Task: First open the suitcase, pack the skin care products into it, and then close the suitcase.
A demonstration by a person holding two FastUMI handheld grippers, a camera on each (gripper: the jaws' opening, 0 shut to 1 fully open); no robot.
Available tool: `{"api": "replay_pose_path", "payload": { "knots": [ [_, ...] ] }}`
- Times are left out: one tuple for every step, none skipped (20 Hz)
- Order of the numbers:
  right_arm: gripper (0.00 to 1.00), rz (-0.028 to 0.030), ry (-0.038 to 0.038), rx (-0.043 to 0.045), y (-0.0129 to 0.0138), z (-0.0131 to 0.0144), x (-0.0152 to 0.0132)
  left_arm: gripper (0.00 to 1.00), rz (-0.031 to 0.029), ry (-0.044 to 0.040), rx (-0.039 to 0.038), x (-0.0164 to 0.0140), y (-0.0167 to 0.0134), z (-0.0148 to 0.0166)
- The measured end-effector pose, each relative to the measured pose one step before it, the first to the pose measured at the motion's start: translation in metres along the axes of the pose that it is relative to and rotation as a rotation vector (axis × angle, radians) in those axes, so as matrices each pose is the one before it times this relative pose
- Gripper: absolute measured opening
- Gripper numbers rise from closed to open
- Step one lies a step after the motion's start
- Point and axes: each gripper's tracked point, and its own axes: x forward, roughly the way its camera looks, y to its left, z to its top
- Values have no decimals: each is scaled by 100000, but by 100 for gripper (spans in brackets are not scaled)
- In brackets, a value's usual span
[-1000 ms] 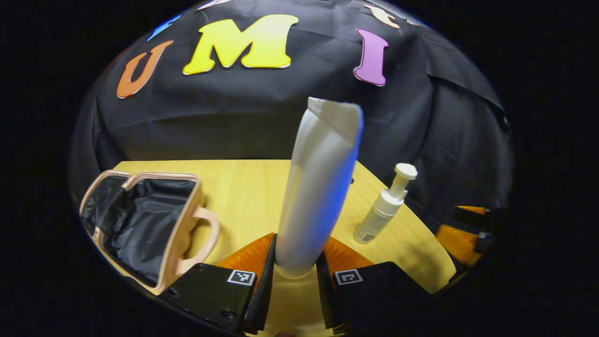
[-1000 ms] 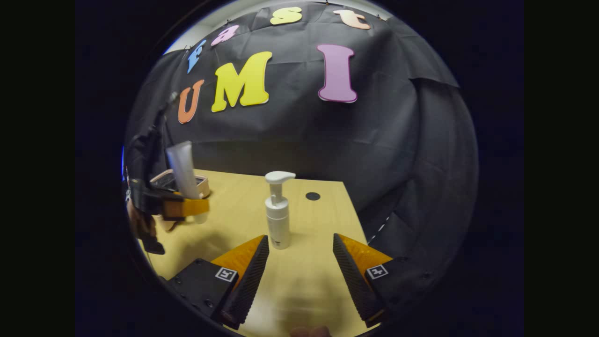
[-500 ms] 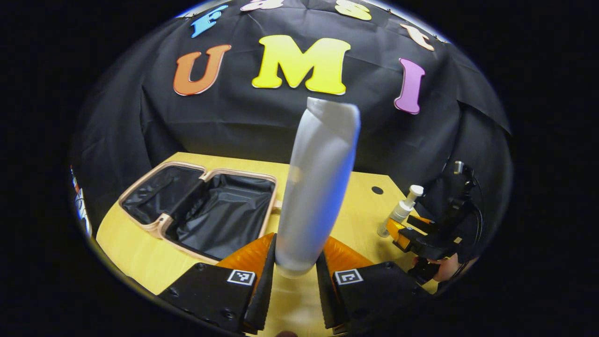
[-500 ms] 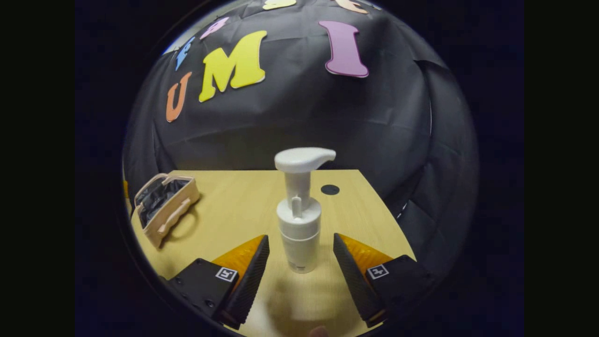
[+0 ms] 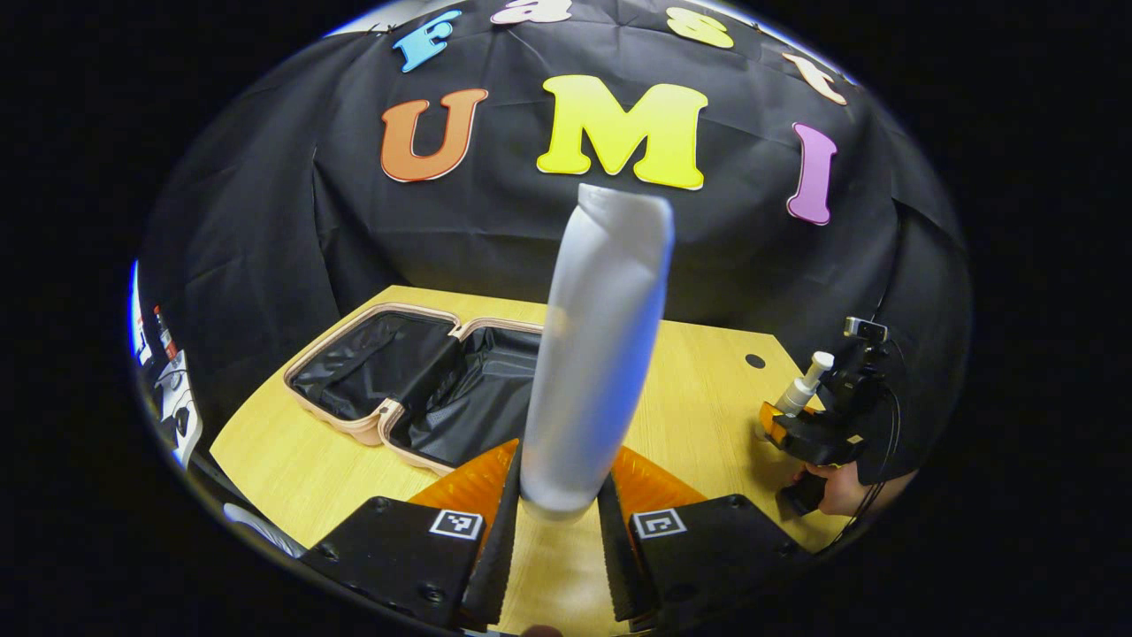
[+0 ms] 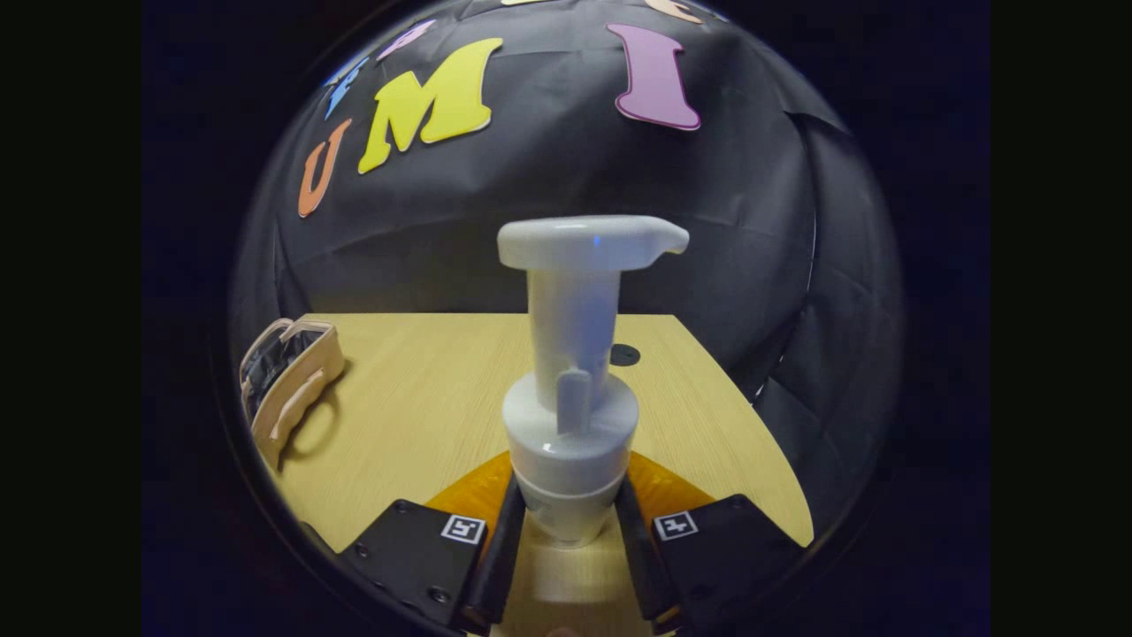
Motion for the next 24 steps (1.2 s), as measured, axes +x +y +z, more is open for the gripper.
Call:
{"api": "replay_pose_path", "payload": {
  "knots": [
    [51, -989, 1493, 118, -187, -32, -306, 47, -1310, -535, 871, 227, 362, 384],
    [49, -2, 1360, 1173, -52, -69, -567, 47, -1661, -543, 1592, 287, 453, 362],
    [48, 447, 886, 1523, 95, 284, -784, 47, -3041, -1139, 1241, 330, 337, 449],
    [47, -194, 706, 1974, -13, 357, -1573, 47, -3212, -573, 800, 495, 354, 349],
    [46, -165, 243, 1392, 149, 574, -1401, 47, -2377, 317, 1032, 443, 652, 246],
    [46, 72, -62, 38, 397, 463, -1772, 47, -1593, 28, 982, 243, 1001, 149],
    [46, 1071, -613, -95, 666, 627, -1854, 47, -1815, -213, 576, 338, 1009, 307],
    [43, 1376, -525, -661, 861, 800, -2016, 47, -1725, -323, 360, 550, 1090, 238],
    [46, 1994, -353, -1115, 920, 745, -2100, 47, -1452, 83, 447, 620, 1298, 157],
    [46, 3454, 97, -339, 1429, 824, -1644, 47, -1805, -194, 336, 471, 1244, 198],
    [46, 4414, 856, 1420, 1734, 774, -1618, 47, -2063, 71, 77, 739, 1161, 149],
    [46, 3714, 485, 2373, 1503, 813, -1569, 48, -1952, 857, -43, 746, 1331, -165],
    [46, 2509, 98, 1970, 1485, 742, -1372, 47, -2224, 1316, -247, 1039, 1204, -343],
    [46, 1667, -408, 1158, 1427, 744, -1268, 46, -2811, 2336, -569, 963, 983, -531],
    [46, 1176, -674, 875, 1361, 707, -1288, 47, -3184, 2912, -749, 1099, 1024, -705],
    [46, 1565, -337, 380, 1435, 495, -1157, 47, -3508, 3505, -1714, 1420, 879, -954],
    [43, 1066, -167, 618, 1207, 381, -1063, 47, -2913, 4011, -2875, 1340, 967, -946],
    [43, 495, -157, 659, 795, 244, -930, 47, -2033, 3849, -3348, 1177, 966, -642],
    [46, -399, -226, 949, 660, 128, -850, 47, -1340, 4359, -2196, 1231, 890, -781],
    [46, -937, -12, 1214, 315, 6, -685, 47, 573, 3794, 194, 1344, 1129, -563],
    [46, -880, 722, 989, 312, -403, -659, 47, 589, 3147, 258, 1115, 780, -293],
    [46, -996, 1069, 563, 146, -419, -569, 46, 10, 3293, -861, 906, 472, -342],
    [46, -904, 1113, 37, 204, -548, -430, 46, -2416, 2348, -2867, 848, -301, 55],
    [46, -742, 998, -240, 138, -414, -467, 46, -1009, 2542, -2198, 635, -300, -10]
  ]
}}
